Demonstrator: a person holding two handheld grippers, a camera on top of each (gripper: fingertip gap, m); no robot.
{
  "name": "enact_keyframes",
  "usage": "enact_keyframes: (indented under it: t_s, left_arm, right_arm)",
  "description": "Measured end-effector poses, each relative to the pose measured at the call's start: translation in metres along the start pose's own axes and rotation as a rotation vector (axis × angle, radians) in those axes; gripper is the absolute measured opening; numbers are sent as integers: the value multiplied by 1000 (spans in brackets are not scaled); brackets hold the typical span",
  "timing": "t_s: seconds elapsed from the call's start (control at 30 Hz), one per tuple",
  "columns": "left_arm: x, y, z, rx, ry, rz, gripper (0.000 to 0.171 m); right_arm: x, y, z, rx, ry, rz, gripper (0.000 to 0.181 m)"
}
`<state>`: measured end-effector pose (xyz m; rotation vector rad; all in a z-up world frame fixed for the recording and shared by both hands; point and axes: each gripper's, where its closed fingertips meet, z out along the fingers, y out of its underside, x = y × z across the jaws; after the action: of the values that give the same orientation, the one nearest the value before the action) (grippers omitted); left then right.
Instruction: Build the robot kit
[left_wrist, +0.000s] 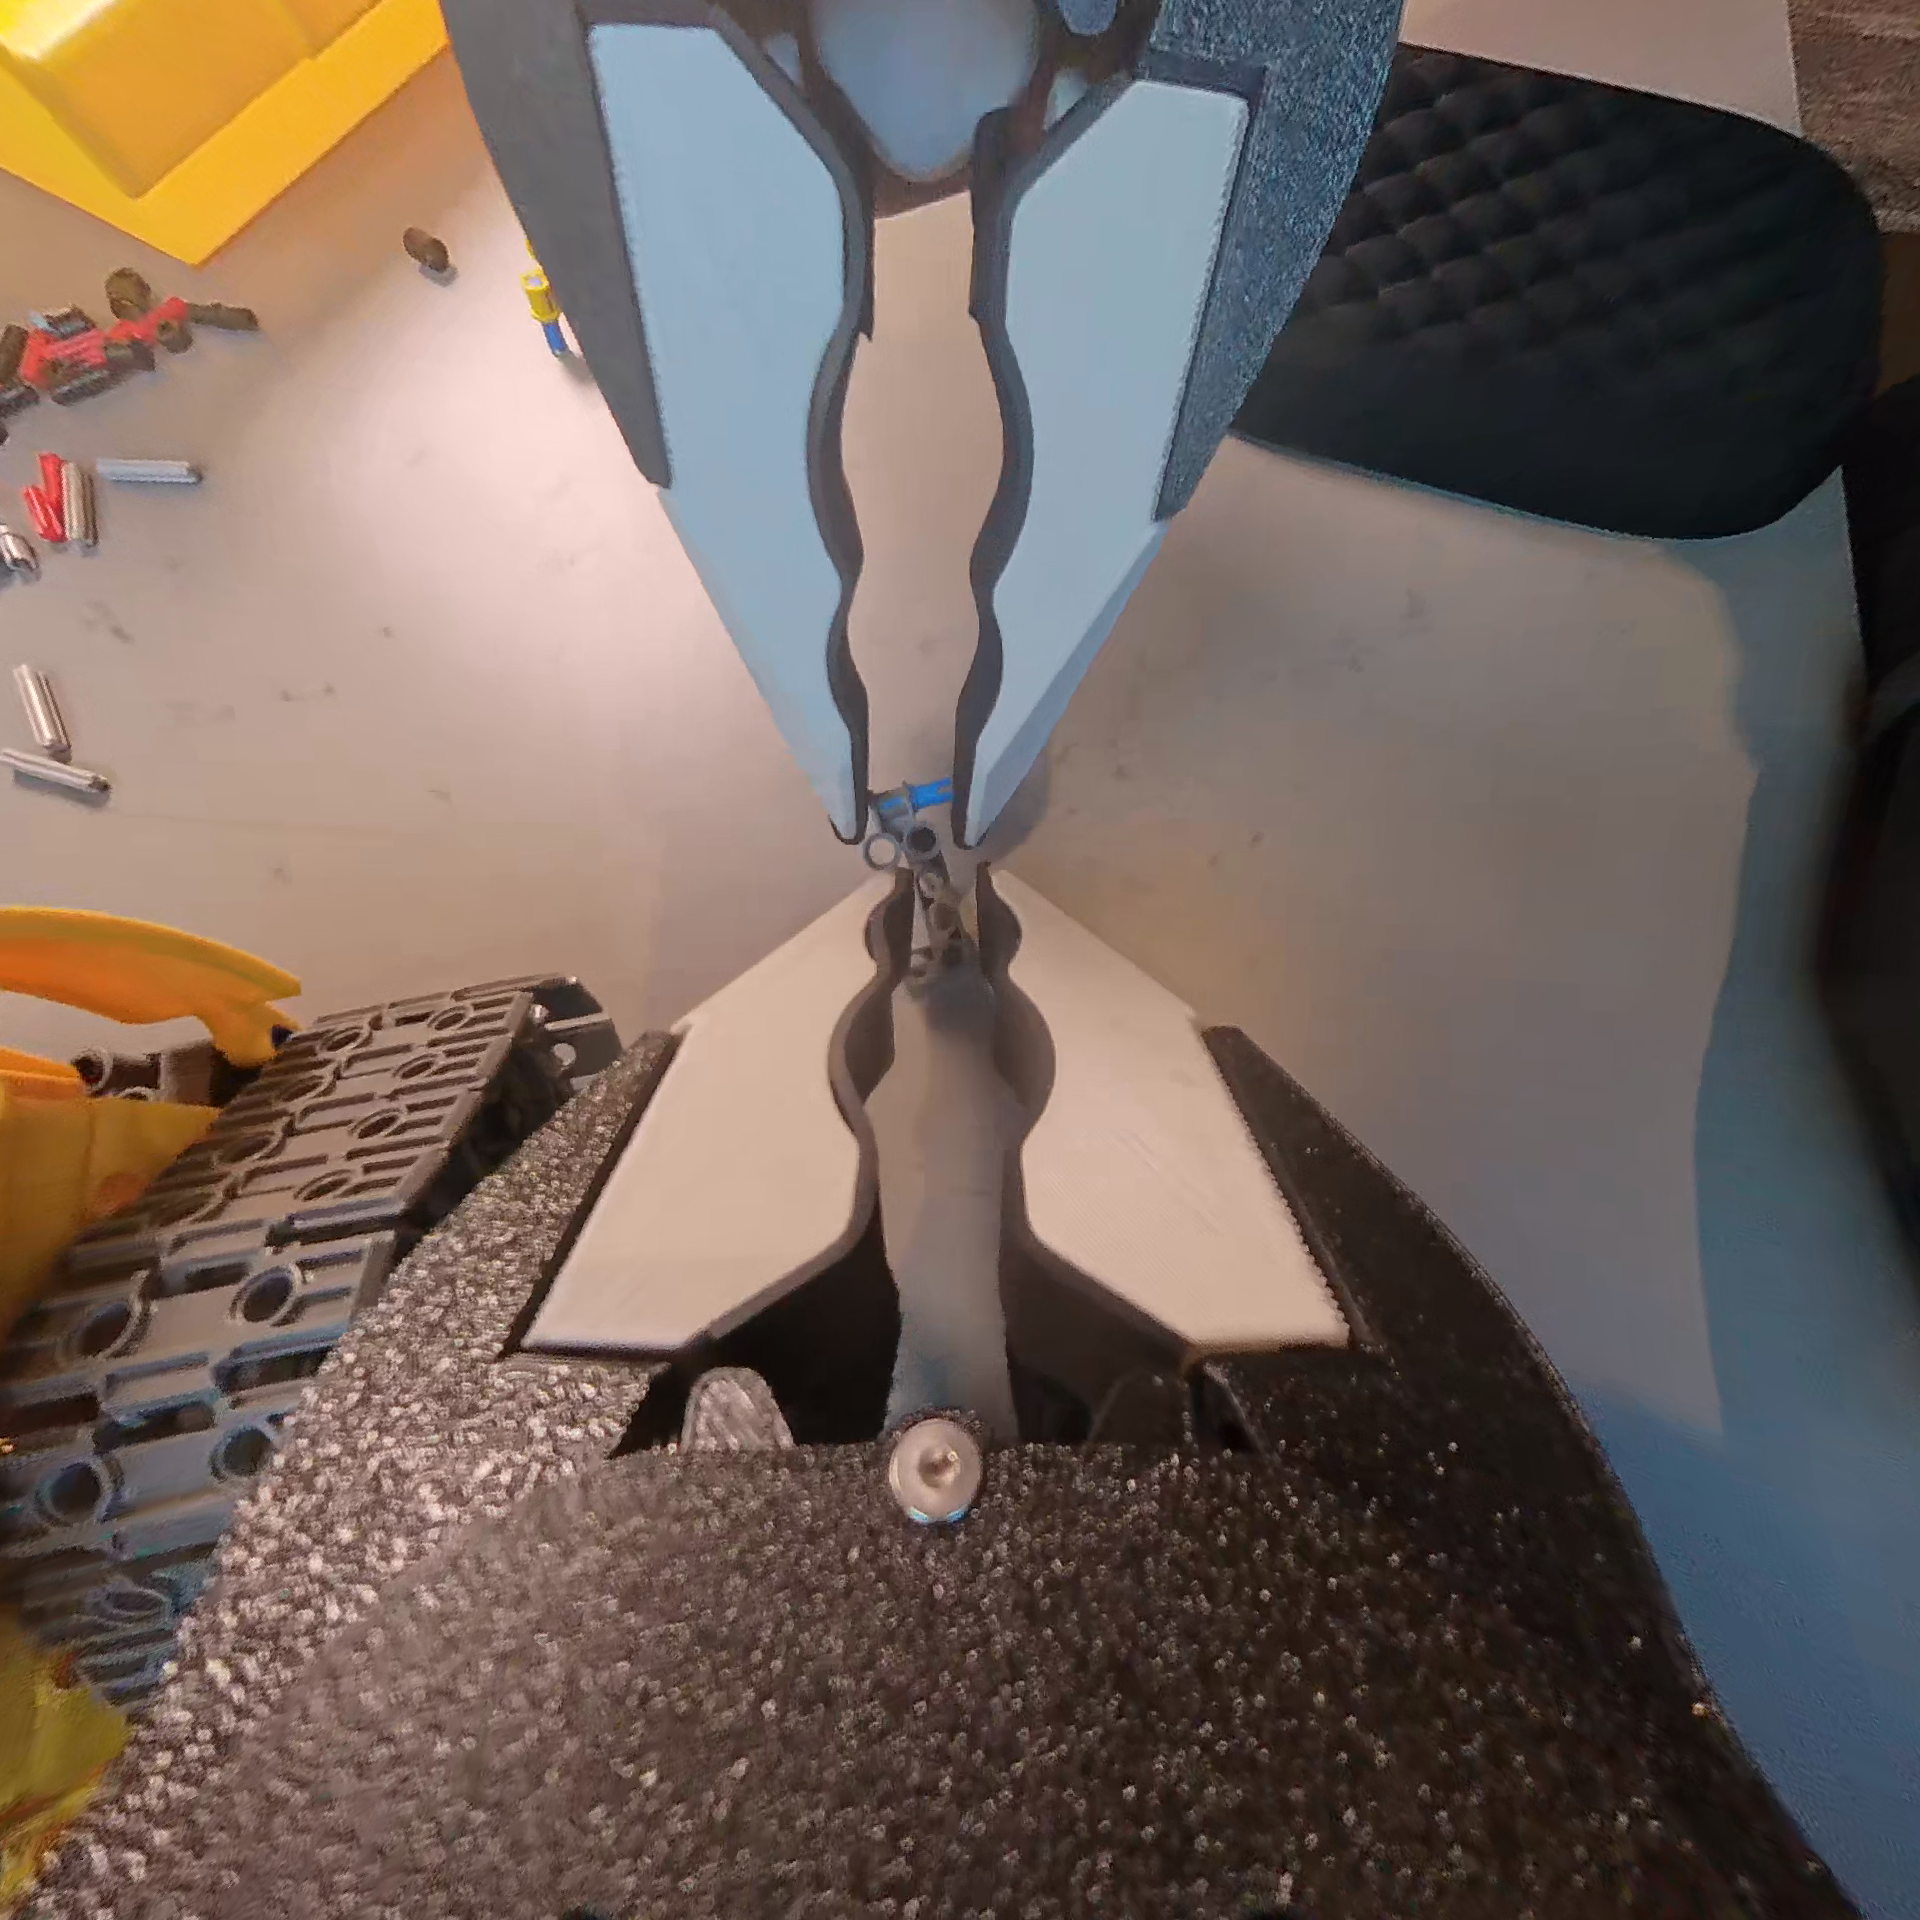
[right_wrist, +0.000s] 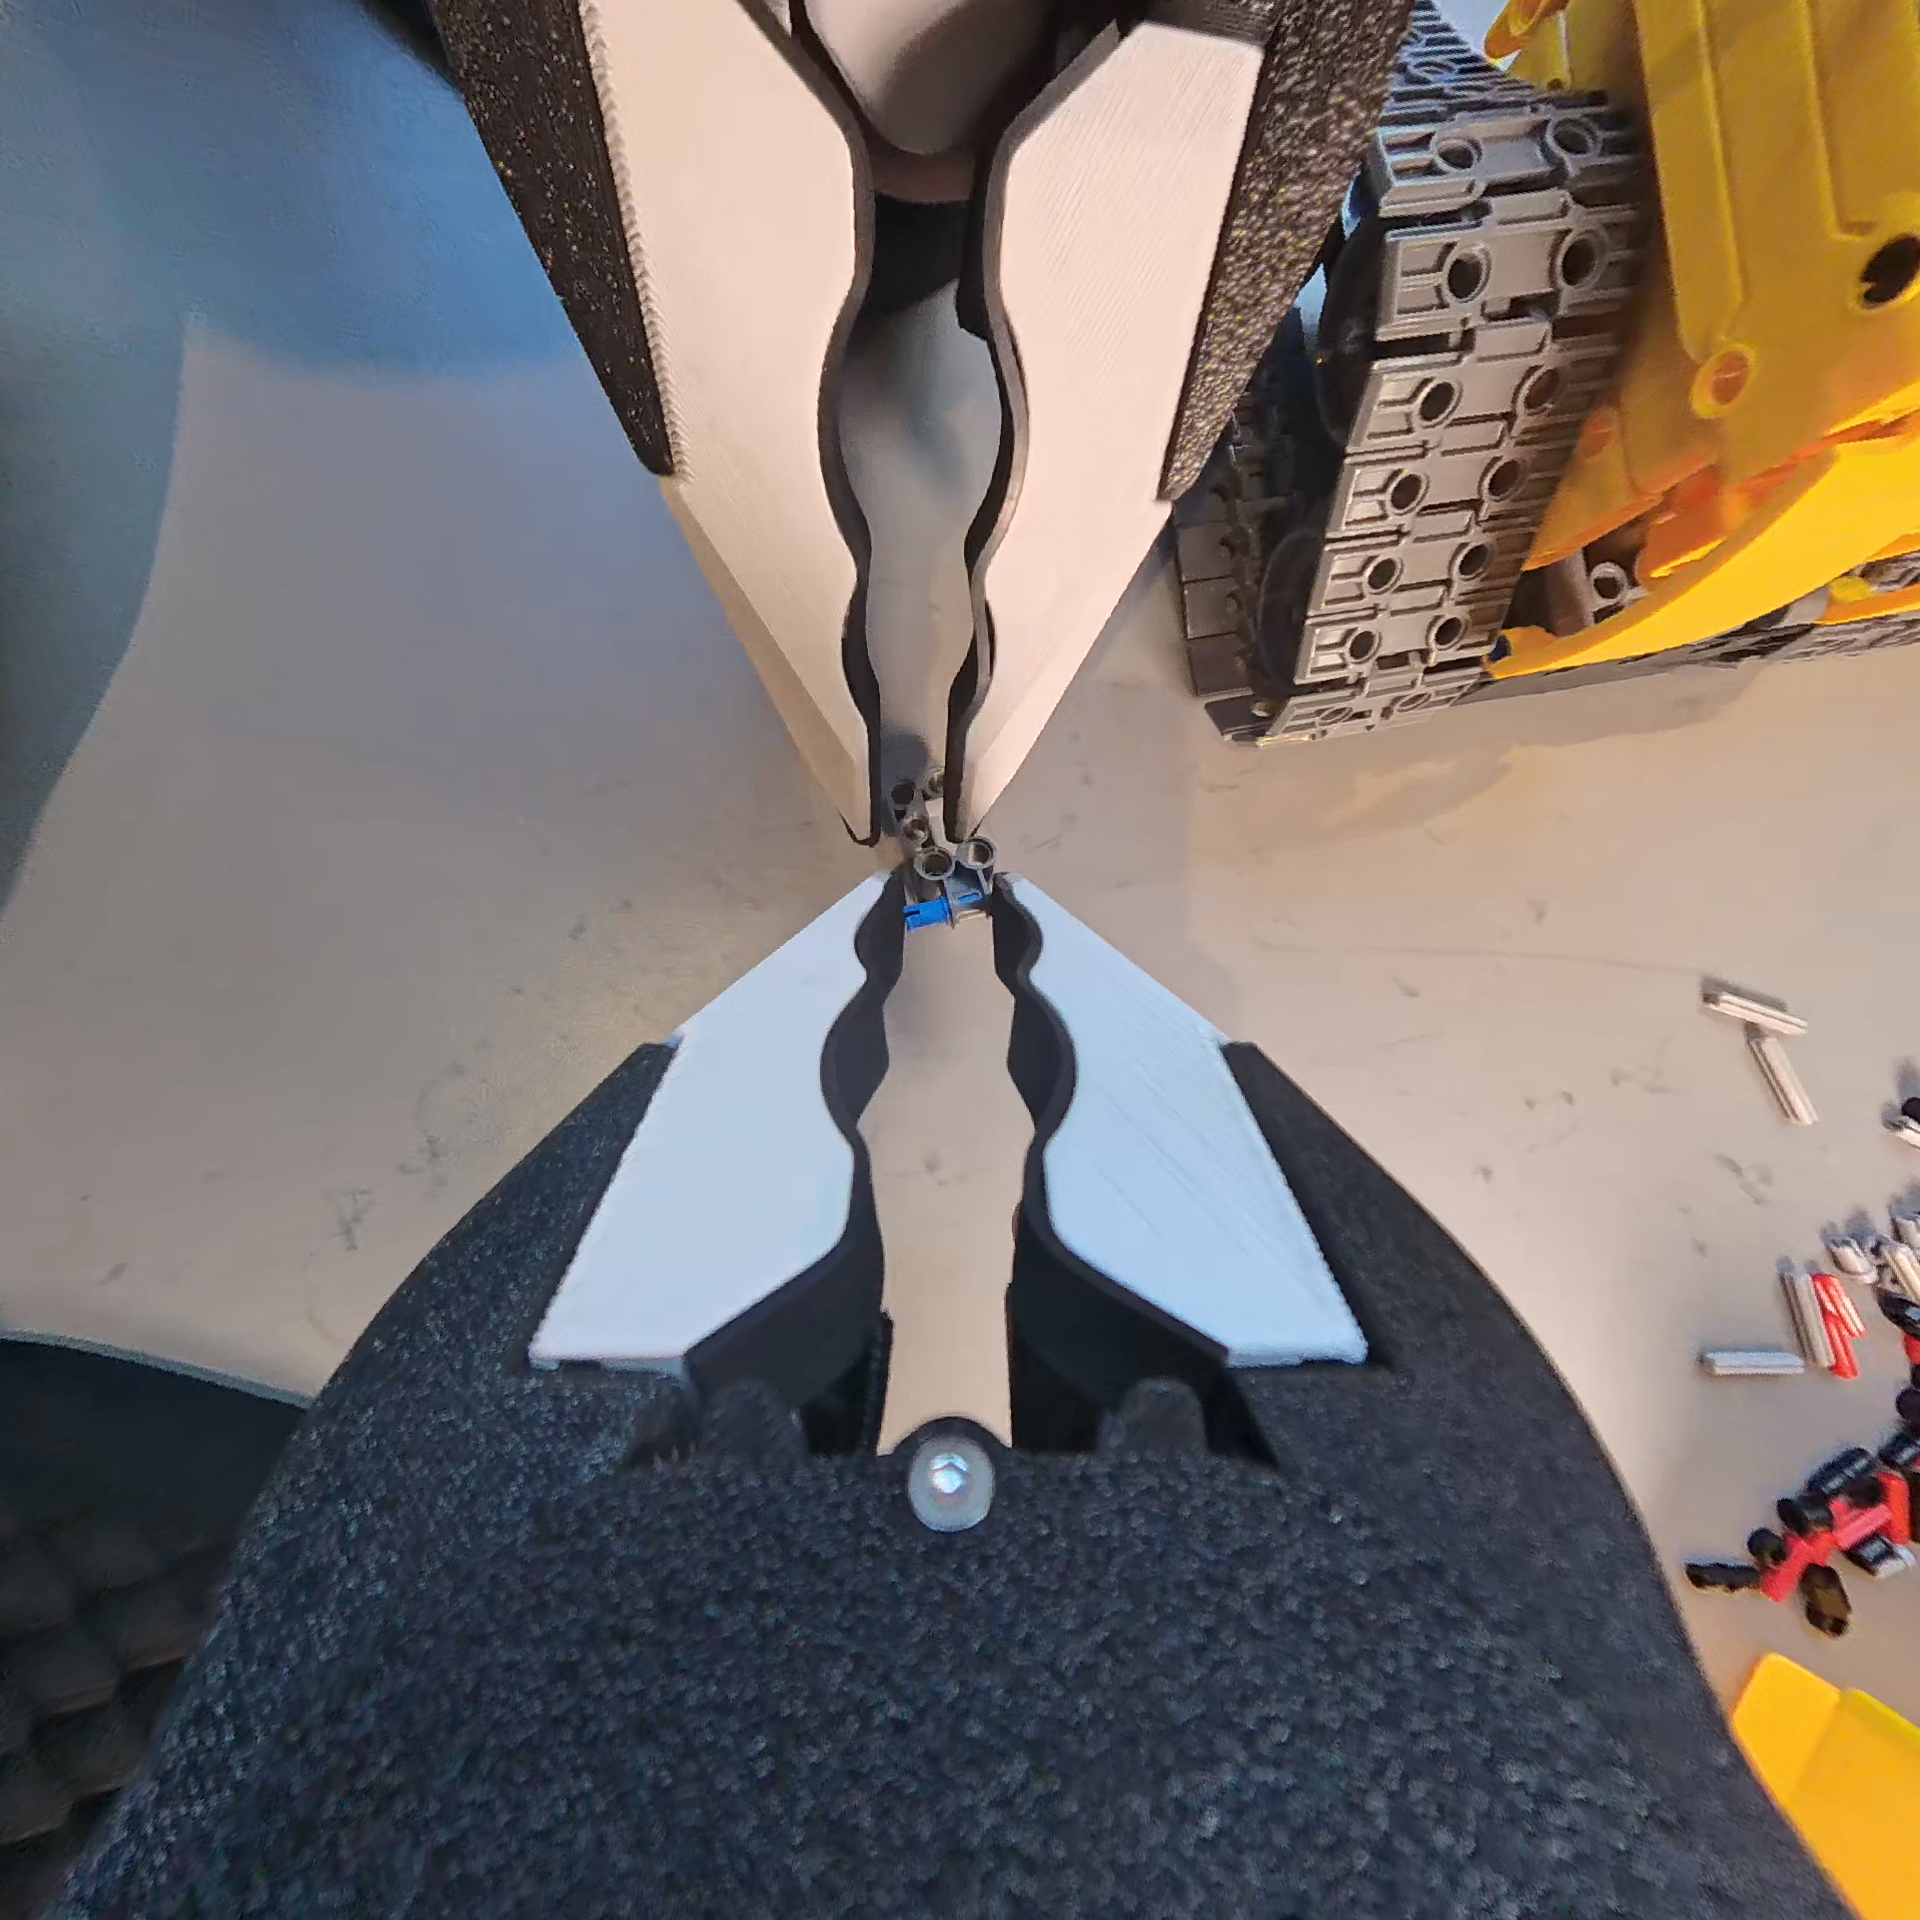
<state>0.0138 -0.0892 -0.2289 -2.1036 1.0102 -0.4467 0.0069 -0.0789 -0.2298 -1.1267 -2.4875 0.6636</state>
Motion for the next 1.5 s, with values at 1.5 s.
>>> enact_keyframes:
  t_s: [1.5]
  left_arm:
    - [14, -4, -7, 11, 3, 273, 6]
  right_arm:
    - [-11, 23, -17, 182, 51, 317, 33]
